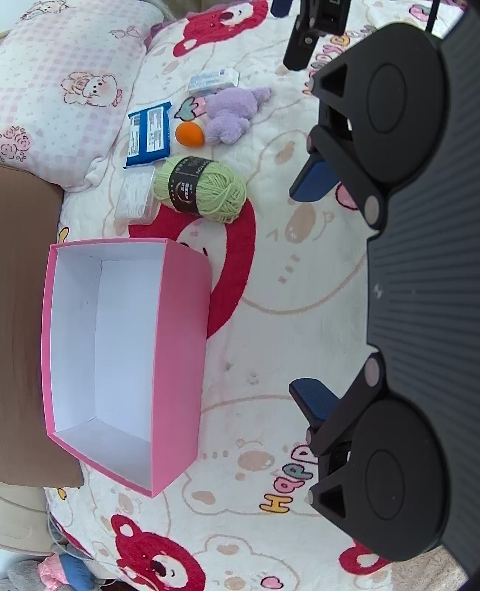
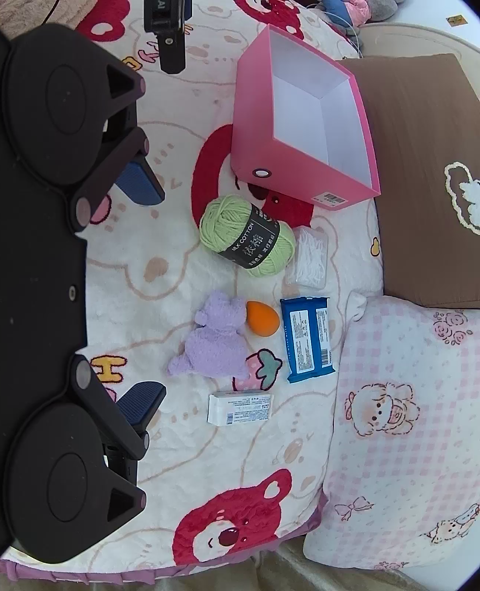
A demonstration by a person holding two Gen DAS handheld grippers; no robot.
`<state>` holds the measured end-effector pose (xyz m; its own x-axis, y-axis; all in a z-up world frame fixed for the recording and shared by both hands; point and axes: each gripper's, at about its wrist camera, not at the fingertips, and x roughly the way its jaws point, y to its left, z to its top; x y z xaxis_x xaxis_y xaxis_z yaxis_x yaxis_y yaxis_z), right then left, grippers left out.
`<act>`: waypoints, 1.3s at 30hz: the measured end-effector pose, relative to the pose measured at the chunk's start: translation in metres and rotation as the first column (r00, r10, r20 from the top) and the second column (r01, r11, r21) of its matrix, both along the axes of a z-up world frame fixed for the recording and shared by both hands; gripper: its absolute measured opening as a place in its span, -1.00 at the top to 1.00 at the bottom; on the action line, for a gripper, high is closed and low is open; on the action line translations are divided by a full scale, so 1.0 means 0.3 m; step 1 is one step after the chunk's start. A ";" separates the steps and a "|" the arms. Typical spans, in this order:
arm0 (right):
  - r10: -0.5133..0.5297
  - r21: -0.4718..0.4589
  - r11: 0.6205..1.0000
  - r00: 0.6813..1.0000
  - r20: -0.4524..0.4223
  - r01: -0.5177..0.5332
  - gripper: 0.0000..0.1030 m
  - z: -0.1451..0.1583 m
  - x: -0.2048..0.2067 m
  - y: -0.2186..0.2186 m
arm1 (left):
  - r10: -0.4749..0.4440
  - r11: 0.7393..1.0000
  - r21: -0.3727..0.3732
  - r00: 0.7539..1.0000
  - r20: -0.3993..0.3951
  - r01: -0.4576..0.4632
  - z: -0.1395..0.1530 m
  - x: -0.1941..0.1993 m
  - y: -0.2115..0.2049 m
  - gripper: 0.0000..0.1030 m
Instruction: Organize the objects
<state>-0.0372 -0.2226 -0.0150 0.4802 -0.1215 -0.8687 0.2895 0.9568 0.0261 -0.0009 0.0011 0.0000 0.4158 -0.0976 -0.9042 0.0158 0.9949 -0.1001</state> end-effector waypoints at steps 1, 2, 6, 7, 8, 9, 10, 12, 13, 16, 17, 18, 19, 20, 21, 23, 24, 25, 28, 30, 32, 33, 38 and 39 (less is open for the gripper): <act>-0.001 -0.001 1.000 1.000 -0.001 0.001 -0.99 0.000 0.000 0.000 | -0.003 1.000 0.008 1.000 0.002 0.003 -0.002 0.000 -0.003 -1.00; -0.003 0.000 1.000 1.000 -0.002 0.003 -1.00 0.001 0.000 0.000 | -0.004 1.000 0.010 1.000 0.002 0.004 -0.004 0.000 -0.005 -1.00; -0.012 0.016 1.000 1.000 -0.007 0.012 -1.00 -0.004 0.006 -0.007 | 0.002 1.000 -0.014 1.000 -0.002 -0.002 -0.008 0.000 0.002 -1.00; -0.014 0.020 1.000 1.000 -0.007 0.014 -1.00 -0.005 0.005 -0.011 | 0.004 1.000 -0.017 1.000 -0.002 -0.004 -0.009 -0.002 0.002 -1.00; -0.013 0.025 1.000 1.000 -0.005 0.013 -1.00 -0.006 0.003 -0.015 | 0.005 1.000 -0.017 1.000 -0.002 -0.005 -0.011 -0.004 0.002 -1.00; -0.012 0.031 0.999 1.000 -0.002 0.012 -0.99 -0.005 0.003 -0.017 | 0.004 1.000 -0.014 1.000 -0.001 -0.004 -0.012 -0.005 0.003 -1.00; -0.010 0.037 0.999 1.000 0.002 0.010 -0.99 -0.005 0.002 -0.017 | 0.006 1.000 -0.011 1.000 -0.001 -0.006 -0.014 -0.006 0.005 -1.00; -0.004 0.051 0.999 1.000 0.010 0.003 -1.00 -0.002 0.001 -0.016 | 0.009 1.000 -0.006 1.000 -0.004 -0.009 -0.016 -0.008 0.006 -1.00; -0.002 0.054 0.999 1.000 0.014 0.002 -1.00 0.000 0.001 -0.015 | 0.011 1.000 -0.005 1.000 -0.005 -0.011 -0.017 -0.009 0.008 -1.00; -0.015 0.049 0.999 1.000 0.016 0.014 -0.99 0.001 0.000 -0.017 | 0.017 1.000 -0.004 1.000 -0.008 -0.017 -0.018 -0.012 0.012 -1.00; -0.018 0.048 0.999 1.000 0.015 0.017 -0.99 0.001 0.000 -0.018 | 0.020 1.000 -0.004 1.000 -0.009 -0.020 -0.018 -0.012 0.012 -1.00; -0.020 0.047 0.999 1.000 0.016 0.020 -0.99 0.001 -0.001 -0.020 | 0.022 1.000 -0.004 1.000 -0.010 -0.022 -0.019 -0.012 0.014 -1.00; -0.023 0.047 0.999 1.000 0.017 0.022 -1.00 0.002 -0.002 -0.022 | 0.022 1.000 -0.004 1.000 -0.011 -0.022 -0.019 -0.013 0.016 -1.00; -0.028 0.045 0.999 0.999 0.019 0.027 -0.99 0.002 -0.003 -0.023 | 0.021 1.000 -0.003 1.000 -0.011 -0.021 -0.019 -0.013 0.015 -1.00; -0.032 0.039 0.999 0.999 0.020 0.031 -0.99 0.002 -0.004 -0.023 | 0.021 1.000 0.000 1.000 -0.010 -0.021 -0.018 -0.013 0.015 -1.00; -0.033 0.008 0.999 0.999 0.018 0.033 -0.99 0.002 -0.005 -0.019 | 0.024 1.000 0.004 1.000 -0.007 -0.024 -0.016 -0.016 0.015 -1.00; -0.033 -0.008 0.999 0.999 0.014 0.033 -0.99 0.002 -0.003 -0.016 | 0.024 1.000 0.004 1.000 -0.005 -0.024 -0.015 -0.018 0.016 -1.00; -0.033 -0.020 0.999 0.999 0.010 0.033 -0.99 0.002 -0.002 -0.014 | 0.024 1.000 0.002 1.000 -0.005 -0.024 -0.014 -0.019 0.016 -1.00; -0.016 -0.025 1.000 1.000 0.000 0.016 -0.98 -0.005 0.002 -0.006 | 0.021 1.000 0.001 1.000 -0.010 -0.021 -0.018 -0.014 0.014 -1.00; -0.008 -0.025 1.000 1.000 -0.015 0.007 -0.96 -0.016 0.006 0.000 | 0.013 1.000 0.013 1.000 -0.011 -0.013 -0.022 -0.015 0.005 -1.00; -0.009 -0.029 1.000 1.000 -0.025 0.008 -0.96 -0.024 0.008 0.002 | 0.008 1.000 0.005 1.000 -0.012 -0.008 -0.025 -0.016 0.002 -1.00; -0.011 -0.029 1.000 1.000 -0.028 0.010 -0.96 -0.026 0.008 0.000 | 0.009 1.000 -0.005 1.000 -0.016 -0.009 -0.027 -0.016 0.003 -1.00; -0.026 -0.027 0.999 0.999 -0.029 0.026 -0.96 -0.025 0.004 -0.006 | 0.006 1.000 -0.017 1.000 -0.015 -0.006 -0.025 -0.020 0.002 -1.00; -0.029 -0.033 0.999 0.999 -0.032 0.028 -0.96 -0.026 0.005 -0.006 | 0.008 1.000 -0.015 1.000 -0.014 -0.008 -0.025 -0.019 0.002 -1.00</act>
<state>-0.0359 -0.2243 -0.0228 0.4475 -0.1637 -0.8792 0.3172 0.9482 -0.0151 -0.0066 0.0018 -0.0074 0.4039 -0.1080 -0.9084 0.0062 0.9933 -0.1153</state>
